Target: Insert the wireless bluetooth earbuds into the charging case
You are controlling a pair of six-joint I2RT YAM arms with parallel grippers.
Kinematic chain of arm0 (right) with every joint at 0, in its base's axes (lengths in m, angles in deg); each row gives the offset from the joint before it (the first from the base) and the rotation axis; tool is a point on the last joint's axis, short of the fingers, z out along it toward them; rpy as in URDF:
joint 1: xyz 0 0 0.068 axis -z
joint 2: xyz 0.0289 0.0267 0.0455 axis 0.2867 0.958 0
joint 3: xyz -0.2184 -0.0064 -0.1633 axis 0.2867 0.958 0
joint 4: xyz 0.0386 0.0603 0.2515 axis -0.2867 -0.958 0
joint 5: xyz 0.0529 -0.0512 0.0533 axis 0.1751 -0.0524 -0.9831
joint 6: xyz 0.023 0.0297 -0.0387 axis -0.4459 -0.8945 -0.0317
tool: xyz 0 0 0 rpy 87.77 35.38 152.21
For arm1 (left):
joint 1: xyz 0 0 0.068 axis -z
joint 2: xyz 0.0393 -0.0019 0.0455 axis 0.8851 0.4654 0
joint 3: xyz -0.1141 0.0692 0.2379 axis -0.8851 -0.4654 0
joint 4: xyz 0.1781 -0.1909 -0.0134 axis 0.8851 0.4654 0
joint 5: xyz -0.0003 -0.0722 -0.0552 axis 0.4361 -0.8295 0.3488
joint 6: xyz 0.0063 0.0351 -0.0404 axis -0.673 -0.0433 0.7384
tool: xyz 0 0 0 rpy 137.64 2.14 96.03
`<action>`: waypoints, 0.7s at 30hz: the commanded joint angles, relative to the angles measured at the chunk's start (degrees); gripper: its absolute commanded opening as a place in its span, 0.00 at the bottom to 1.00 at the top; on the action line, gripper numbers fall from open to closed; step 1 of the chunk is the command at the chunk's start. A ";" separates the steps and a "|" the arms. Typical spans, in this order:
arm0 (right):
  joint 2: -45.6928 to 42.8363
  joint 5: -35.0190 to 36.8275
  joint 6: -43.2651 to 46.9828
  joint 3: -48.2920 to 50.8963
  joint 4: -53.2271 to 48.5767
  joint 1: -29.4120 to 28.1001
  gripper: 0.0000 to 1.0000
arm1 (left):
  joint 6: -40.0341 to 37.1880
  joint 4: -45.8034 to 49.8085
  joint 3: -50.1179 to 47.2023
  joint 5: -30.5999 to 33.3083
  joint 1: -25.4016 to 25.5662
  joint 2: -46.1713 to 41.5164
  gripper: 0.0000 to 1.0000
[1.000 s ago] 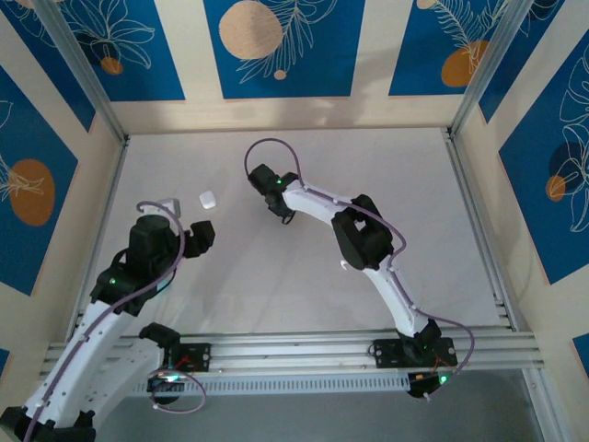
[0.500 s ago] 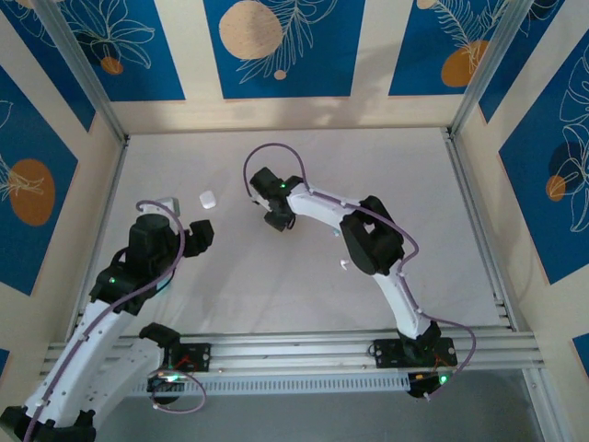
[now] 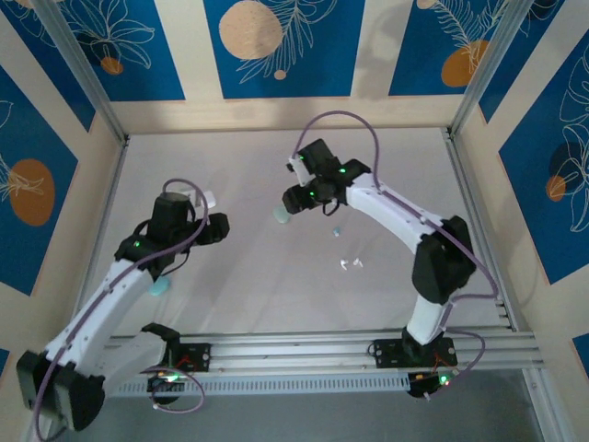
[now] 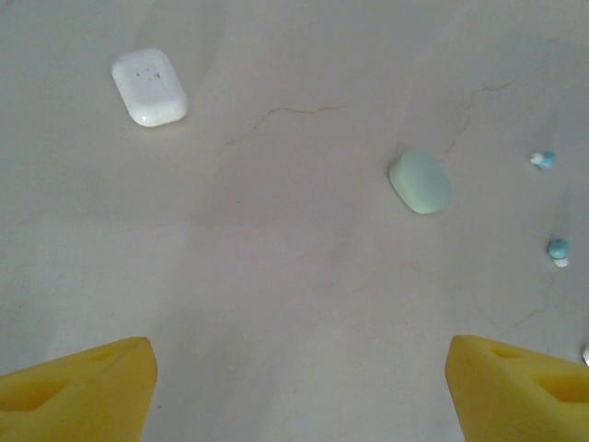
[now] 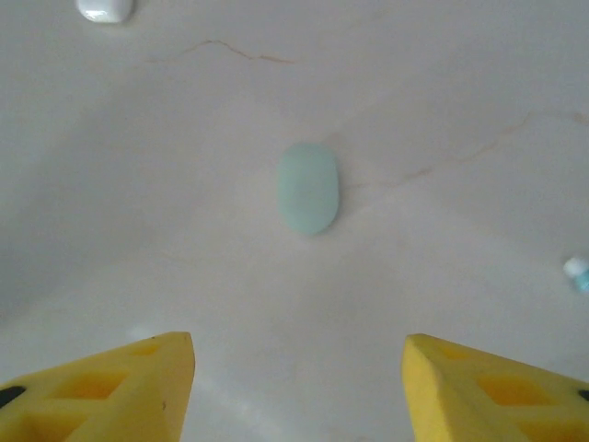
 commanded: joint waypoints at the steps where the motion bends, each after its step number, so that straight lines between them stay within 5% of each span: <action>1: -5.88 -11.89 -9.38 7.23 4.23 1.81 0.61 | -1.69 -1.09 5.46 -4.27 -2.42 8.31 0.83; 12: -23.66 -15.67 -18.51 22.34 8.02 2.15 0.68 | -2.91 3.07 24.46 -1.08 -10.25 38.85 0.83; 21: -27.18 -13.84 -19.00 23.41 5.03 2.51 0.75 | -2.65 7.10 39.16 0.75 -12.96 56.70 0.76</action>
